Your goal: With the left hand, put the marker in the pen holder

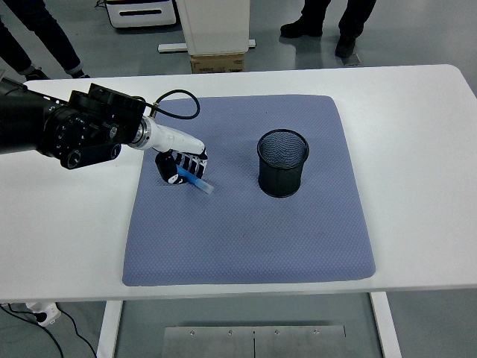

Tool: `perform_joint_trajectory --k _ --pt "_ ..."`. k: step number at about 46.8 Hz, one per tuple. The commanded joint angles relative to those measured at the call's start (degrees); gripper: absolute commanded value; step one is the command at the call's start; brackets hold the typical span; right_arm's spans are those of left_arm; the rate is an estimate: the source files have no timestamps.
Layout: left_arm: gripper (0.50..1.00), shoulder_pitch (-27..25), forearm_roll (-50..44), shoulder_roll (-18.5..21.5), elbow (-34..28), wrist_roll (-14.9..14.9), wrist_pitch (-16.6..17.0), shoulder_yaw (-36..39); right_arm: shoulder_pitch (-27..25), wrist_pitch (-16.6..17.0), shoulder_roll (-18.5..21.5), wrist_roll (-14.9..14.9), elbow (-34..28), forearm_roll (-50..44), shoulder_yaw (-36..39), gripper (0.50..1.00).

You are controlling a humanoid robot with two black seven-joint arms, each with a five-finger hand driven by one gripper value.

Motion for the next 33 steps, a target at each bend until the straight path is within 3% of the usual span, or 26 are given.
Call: perform_joint_trajectory --k 1,21,26,30,33 --pt "0.552 -0.23 -0.11 -0.01 0.00 -0.01 -0.02 -0.06 0.00 -0.03 0.00 0.00 0.00 0.00 0.00 1.000" --pt "0.552 -0.94 -0.37 0.08 0.44 -0.01 -0.28 -1.20 0.00 -0.03 0.00 0.00 0.00 0.00 0.00 1.000" --pt "0.531 -1.11 -0.46 -0.01 0.53 -0.01 -0.28 -1.20 0.00 -0.03 0.00 0.00 0.00 0.00 0.00 1.000" --pt "0.540 -1.11 -0.46 -0.01 0.44 -0.01 -0.28 -1.20 0.00 0.06 0.00 0.00 0.00 0.00 0.00 1.000" --pt "0.581 -1.11 -0.46 -0.01 0.44 -0.01 -0.28 -1.20 0.00 0.06 0.00 0.00 0.00 0.00 0.00 1.000"
